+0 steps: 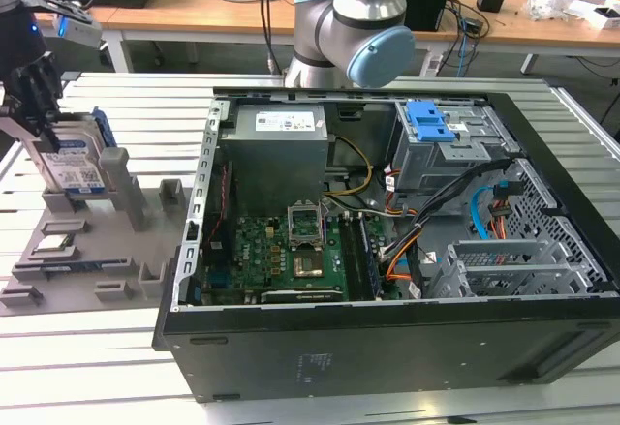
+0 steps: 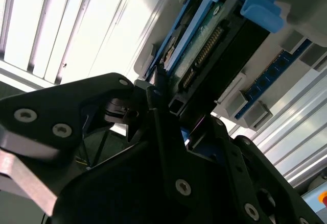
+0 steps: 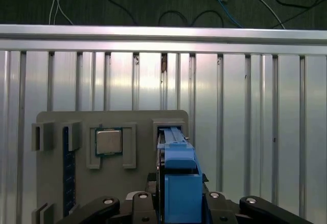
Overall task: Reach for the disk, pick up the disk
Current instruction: 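Pick up the disk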
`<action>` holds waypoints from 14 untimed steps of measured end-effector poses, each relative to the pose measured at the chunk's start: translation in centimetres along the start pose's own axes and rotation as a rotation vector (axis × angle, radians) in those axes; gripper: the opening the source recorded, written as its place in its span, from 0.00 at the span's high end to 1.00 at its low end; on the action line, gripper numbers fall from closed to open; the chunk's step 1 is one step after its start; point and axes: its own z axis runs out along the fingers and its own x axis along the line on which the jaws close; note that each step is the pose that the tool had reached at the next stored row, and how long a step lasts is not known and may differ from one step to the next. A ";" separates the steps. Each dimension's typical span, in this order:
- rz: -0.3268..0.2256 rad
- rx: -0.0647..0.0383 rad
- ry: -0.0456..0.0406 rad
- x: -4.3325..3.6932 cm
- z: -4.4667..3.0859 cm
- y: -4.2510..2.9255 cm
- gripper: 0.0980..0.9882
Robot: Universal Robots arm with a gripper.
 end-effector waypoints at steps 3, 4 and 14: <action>0.000 0.000 0.0000 0.00 -0.37 0.02 0.70; 0.000 0.000 0.0000 0.00 -0.50 0.02 0.70; 0.000 0.000 0.0000 0.00 -1.83 0.05 0.70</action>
